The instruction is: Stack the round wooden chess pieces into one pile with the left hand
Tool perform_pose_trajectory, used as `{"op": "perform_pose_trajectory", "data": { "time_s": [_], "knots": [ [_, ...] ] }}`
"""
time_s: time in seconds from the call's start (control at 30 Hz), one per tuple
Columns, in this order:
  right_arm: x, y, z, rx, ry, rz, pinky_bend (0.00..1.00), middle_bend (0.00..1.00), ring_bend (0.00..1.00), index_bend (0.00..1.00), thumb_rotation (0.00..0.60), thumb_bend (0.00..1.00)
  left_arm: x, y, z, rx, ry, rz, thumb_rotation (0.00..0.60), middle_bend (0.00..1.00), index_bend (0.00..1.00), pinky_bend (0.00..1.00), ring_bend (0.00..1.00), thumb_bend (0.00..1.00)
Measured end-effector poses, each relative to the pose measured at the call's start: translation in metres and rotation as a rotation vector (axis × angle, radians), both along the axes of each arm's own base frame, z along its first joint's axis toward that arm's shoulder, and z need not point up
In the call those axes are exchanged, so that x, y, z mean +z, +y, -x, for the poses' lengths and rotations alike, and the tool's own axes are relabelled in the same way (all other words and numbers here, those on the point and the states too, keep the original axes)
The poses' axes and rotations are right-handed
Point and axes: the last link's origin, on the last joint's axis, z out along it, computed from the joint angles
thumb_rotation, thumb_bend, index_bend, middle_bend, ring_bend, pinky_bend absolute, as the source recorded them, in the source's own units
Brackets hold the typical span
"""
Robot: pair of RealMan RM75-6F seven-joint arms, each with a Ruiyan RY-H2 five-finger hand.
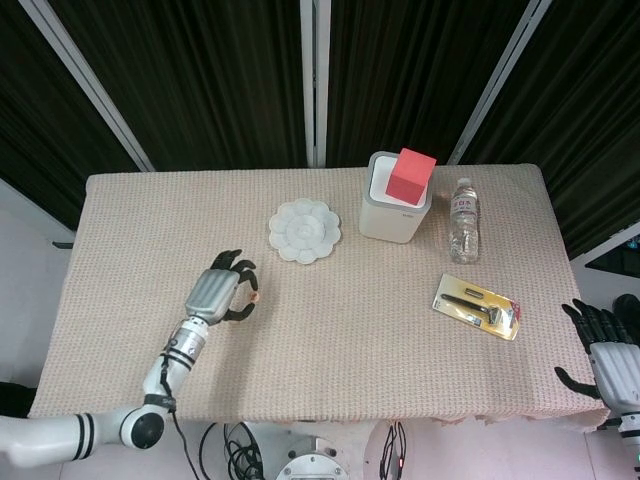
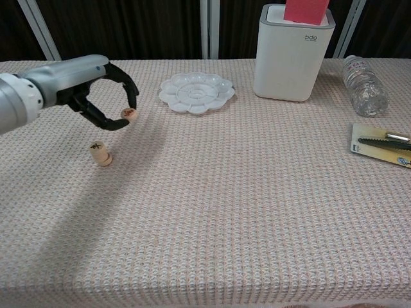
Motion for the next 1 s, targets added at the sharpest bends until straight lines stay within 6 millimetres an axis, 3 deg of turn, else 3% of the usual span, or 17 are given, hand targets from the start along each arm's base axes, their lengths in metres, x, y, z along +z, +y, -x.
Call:
{"op": "perform_pose_trajectory", "data": {
  "time_s": [0.13, 0.43, 1.0],
  "knots": [
    [0.0, 0.001, 0.003, -0.012, 0.001, 0.0, 0.0, 0.0, 0.0, 0.0, 0.6, 0.18, 0.011, -0.018, 0.025, 0.049, 0.021, -0.002, 0.6, 0.22, 0.5, 0.0, 0.0, 0.31],
    [0.0, 0.002, 0.001, -0.011, 0.001, -0.001, 0.0, 0.0, 0.0, 0.0, 0.6, 0.18, 0.009, -0.029, 0.054, 0.101, -0.014, -0.001, 0.6, 0.22, 0.5, 0.0, 0.0, 0.31],
    [0.001, 0.001, -0.003, -0.003, 0.0, 0.006, 0.0, 0.0, 0.0, 0.0, 0.6, 0.18, 0.001, -0.032, 0.063, 0.112, -0.044, 0.006, 0.6, 0.22, 0.5, 0.0, 0.0, 0.31]
  ]
}}
